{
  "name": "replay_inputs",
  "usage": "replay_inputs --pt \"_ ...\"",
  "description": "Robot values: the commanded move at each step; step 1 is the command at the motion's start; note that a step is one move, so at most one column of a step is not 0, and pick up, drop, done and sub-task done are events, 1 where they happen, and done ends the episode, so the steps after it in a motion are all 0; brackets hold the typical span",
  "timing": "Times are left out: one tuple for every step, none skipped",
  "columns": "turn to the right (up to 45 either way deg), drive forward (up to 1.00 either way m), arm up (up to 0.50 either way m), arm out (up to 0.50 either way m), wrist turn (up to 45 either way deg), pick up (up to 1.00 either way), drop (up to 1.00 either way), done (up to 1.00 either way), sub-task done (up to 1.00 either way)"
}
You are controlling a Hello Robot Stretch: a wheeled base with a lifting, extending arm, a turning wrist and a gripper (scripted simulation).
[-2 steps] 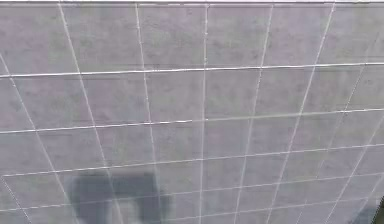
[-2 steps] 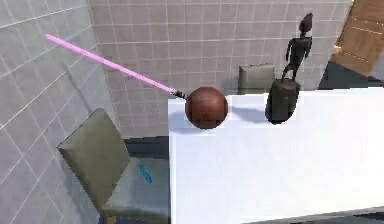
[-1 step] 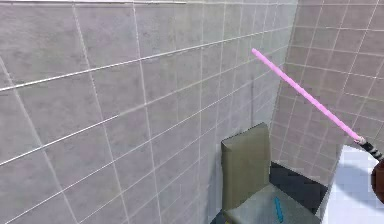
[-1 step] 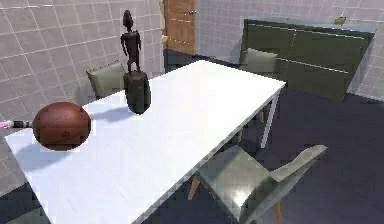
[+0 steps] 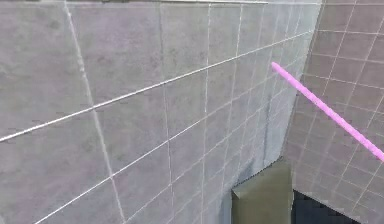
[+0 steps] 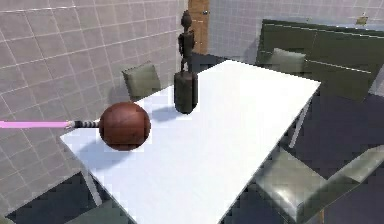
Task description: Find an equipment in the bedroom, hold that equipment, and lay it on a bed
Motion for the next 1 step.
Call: replay_inputs --pt "-15.0 0.0 0.0 0.0 0.0 0.0 0.0 0.0 0.0"
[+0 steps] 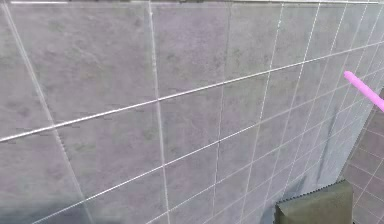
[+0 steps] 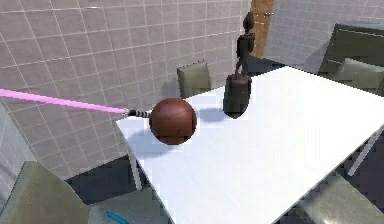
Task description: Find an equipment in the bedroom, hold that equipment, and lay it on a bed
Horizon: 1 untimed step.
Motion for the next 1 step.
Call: replay_inputs --pt "0.0 0.0 0.5 0.0 0.0 0.0 0.0 0.0 0.0"
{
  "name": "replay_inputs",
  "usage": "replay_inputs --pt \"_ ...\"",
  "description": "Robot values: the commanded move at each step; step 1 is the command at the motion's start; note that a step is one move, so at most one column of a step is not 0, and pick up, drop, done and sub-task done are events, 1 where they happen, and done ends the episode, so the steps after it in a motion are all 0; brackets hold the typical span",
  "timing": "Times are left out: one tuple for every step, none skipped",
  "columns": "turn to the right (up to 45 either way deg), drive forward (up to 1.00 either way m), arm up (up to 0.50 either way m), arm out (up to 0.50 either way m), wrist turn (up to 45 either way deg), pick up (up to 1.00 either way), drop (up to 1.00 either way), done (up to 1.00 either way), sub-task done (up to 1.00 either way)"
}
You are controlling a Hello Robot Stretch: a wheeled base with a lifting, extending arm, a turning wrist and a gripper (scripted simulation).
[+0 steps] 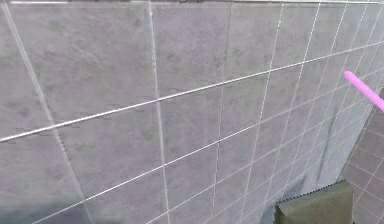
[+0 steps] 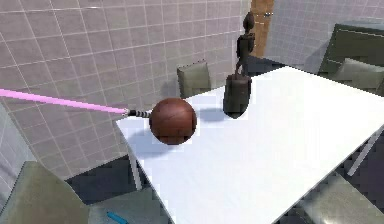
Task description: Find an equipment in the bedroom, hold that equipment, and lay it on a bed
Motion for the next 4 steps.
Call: replay_inputs --pt "0.0 0.0 0.38 0.0 0.0 0.0 0.0 0.0 0.0" --pt "0.0 0.0 0.0 0.42 0.0 0.0 0.0 0.0 0.0" --pt "0.0 0.0 0.0 0.0 45.0 0.0 0.0 0.0 0.0" --pt "0.0 0.0 0.0 0.0 45.0 0.0 0.0 0.0 0.0"
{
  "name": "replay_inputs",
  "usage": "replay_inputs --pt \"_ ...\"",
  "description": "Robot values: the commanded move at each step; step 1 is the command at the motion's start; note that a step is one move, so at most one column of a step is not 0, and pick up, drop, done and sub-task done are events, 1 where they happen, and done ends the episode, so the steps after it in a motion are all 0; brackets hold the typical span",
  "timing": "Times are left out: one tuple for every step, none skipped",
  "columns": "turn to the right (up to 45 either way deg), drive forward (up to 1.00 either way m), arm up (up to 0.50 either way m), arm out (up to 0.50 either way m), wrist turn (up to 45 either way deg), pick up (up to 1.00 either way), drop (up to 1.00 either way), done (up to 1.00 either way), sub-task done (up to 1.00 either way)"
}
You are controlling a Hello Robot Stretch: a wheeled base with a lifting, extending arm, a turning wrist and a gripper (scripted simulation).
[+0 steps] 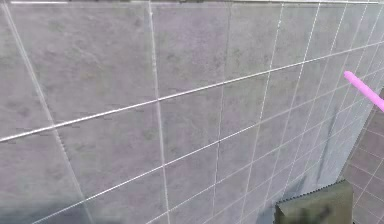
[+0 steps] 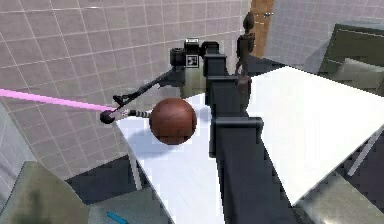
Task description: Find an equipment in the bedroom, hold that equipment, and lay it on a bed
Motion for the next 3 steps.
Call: replay_inputs --pt "0.0 0.0 0.0 0.0 45.0 0.0 0.0 0.0 0.0" --pt "0.0 0.0 0.0 0.0 27.0 0.0 0.0 0.0 0.0" --pt "0.0 0.0 -0.24 0.0 0.0 0.0 0.0 0.0 0.0"
